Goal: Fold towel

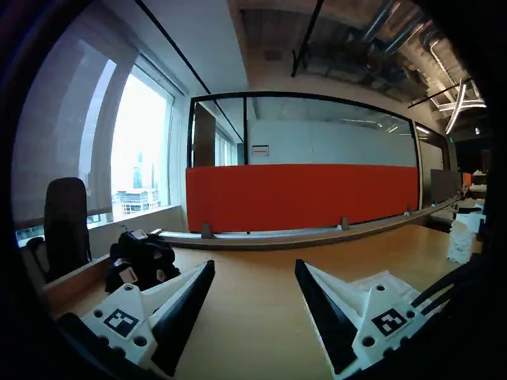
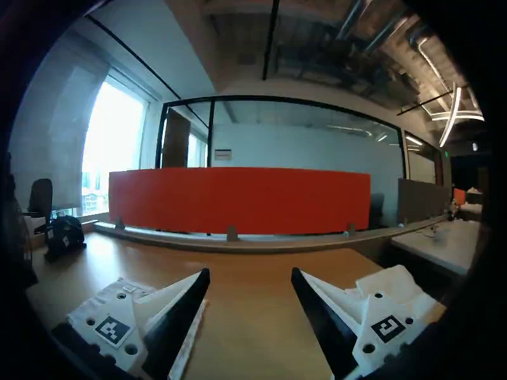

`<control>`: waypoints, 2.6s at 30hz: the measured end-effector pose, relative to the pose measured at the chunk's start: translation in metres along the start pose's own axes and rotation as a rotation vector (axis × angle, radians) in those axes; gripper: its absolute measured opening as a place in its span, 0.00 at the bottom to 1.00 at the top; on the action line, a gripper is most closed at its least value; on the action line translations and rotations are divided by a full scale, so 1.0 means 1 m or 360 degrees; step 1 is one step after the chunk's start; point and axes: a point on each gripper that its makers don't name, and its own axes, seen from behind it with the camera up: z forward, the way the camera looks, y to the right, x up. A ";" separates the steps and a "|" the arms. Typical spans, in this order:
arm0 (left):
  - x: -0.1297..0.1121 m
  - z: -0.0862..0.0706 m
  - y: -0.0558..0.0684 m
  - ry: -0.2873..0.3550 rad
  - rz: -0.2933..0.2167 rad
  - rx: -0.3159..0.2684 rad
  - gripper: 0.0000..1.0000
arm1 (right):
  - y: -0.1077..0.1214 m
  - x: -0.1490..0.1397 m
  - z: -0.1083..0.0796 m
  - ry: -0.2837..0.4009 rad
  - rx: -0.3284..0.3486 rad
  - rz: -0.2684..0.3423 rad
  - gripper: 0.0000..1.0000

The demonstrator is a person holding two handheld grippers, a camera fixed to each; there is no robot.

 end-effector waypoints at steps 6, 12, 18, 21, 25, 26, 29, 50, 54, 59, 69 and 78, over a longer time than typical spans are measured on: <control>0.043 -0.002 0.001 -0.0003 -0.0001 -0.0006 0.94 | 0.001 0.032 0.001 -0.0004 -0.0003 -0.0001 1.00; 0.076 -0.003 0.000 -0.0018 0.0007 -0.0004 0.94 | 0.001 0.063 -0.002 -0.0011 -0.0010 -0.0007 1.00; 0.091 -0.002 0.002 -0.0055 0.0009 -0.0029 0.94 | 0.000 0.077 -0.002 -0.0044 -0.0009 -0.0018 1.00; 0.094 -0.001 0.004 -0.0085 0.0030 -0.0052 0.94 | -0.003 0.083 -0.001 -0.0065 0.0008 -0.0031 1.00; 0.096 -0.001 0.011 -0.0138 0.0052 -0.0099 0.94 | -0.006 0.089 0.000 -0.0110 0.0043 -0.0043 1.00; 0.096 -0.001 0.014 -0.0152 0.0055 -0.0113 0.94 | -0.006 0.091 0.000 -0.0123 0.0054 -0.0044 1.00; 0.097 -0.002 0.022 -0.0193 0.0069 -0.0169 0.94 | -0.012 0.092 -0.001 -0.0165 0.0119 -0.0044 1.00; 0.069 -0.012 0.082 -0.0445 0.0120 -0.0596 0.94 | -0.067 0.070 -0.023 -0.0435 0.0651 -0.0286 1.00; 0.062 -0.016 0.092 -0.0487 0.0122 -0.0688 0.94 | -0.076 0.065 -0.026 -0.0491 0.0738 -0.0309 1.00; 0.054 -0.019 0.098 -0.0526 0.0130 -0.0756 0.94 | -0.084 0.061 -0.028 -0.0534 0.0807 -0.0310 1.00; 0.035 -0.022 0.107 -0.0598 0.0143 -0.0836 0.94 | -0.095 0.039 -0.031 -0.0613 0.0911 -0.0416 1.00; 0.010 -0.025 0.120 -0.0648 0.0206 -0.0904 0.94 | -0.103 0.015 -0.034 -0.0672 0.0958 -0.0440 1.00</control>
